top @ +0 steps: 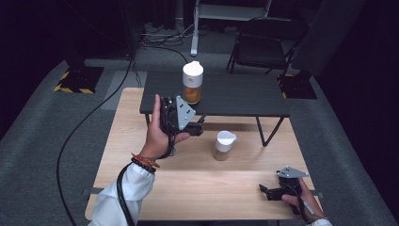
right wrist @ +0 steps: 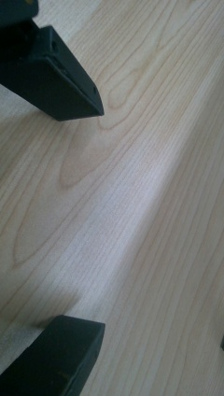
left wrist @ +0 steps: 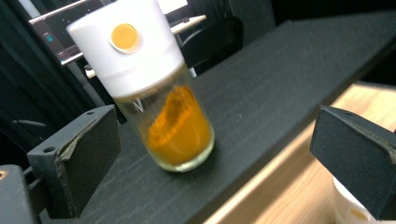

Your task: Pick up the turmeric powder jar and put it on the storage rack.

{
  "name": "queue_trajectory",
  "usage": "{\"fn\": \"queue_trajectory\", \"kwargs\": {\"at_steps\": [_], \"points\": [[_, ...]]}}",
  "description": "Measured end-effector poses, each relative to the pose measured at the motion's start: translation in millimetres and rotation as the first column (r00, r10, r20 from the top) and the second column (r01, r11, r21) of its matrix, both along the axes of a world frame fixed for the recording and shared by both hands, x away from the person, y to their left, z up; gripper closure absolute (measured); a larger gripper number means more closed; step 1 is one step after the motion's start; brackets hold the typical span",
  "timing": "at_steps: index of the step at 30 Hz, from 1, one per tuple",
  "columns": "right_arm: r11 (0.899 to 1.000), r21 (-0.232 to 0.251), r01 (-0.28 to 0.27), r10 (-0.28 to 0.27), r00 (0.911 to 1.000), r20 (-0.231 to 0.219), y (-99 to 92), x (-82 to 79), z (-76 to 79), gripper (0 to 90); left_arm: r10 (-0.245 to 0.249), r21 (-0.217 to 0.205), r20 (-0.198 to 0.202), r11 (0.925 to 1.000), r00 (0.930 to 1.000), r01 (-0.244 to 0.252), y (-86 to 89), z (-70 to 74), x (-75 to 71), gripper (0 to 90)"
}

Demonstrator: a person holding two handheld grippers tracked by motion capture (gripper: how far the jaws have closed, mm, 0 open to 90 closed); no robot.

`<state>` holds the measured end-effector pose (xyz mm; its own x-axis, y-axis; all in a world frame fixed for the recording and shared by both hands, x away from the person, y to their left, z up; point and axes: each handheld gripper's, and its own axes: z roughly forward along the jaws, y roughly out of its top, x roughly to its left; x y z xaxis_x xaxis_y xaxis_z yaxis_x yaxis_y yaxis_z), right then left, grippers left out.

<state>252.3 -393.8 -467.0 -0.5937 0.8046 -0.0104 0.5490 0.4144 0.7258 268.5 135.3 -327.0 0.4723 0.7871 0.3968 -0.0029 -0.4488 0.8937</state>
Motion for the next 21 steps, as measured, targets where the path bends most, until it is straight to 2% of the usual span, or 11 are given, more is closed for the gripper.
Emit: {"fn": "queue_trajectory", "kwargs": {"at_steps": [2, 5, 13, 16, 21], "points": [[1.0, 0.0, 0.0, 0.0, 1.0, 0.0, 0.0, 0.0, 0.0, 0.0, -0.005, 0.008, -0.003, 1.0, 1.0, 0.005, -0.2, -2.2, -1.2, 1.5], [1.0, 0.0, 0.0, 0.0, 1.0, 0.0, 0.0, 0.0, 0.0, 0.0, -0.018, 0.047, -0.008, 0.9987, 0.9998, 0.018, -2.5, -10.9, -5.7, 1.5], [1.0, 0.0, 0.0, 0.0, 1.0, 0.0, 0.0, 0.0, -0.1, 0.0, -0.042, 0.081, -0.035, 0.9957, 0.9985, 0.045, -2.2, -26.0, -12.0, 1.5], [1.0, 0.0, 0.0, 0.0, 1.0, 0.0, 0.0, 0.0, 0.0, 0.0, -0.05, 0.082, -0.045, 0.9953, 0.9978, 0.053, -0.5, -32.7, -15.0, 1.5], [1.0, 0.0, 0.0, 0.0, 1.0, 0.0, 0.0, 0.0, 0.0, 0.0, -0.054, 0.117, -0.063, 0.9912, 0.9966, 0.061, 0.1, -45.8, -20.4, 1.5]]}}
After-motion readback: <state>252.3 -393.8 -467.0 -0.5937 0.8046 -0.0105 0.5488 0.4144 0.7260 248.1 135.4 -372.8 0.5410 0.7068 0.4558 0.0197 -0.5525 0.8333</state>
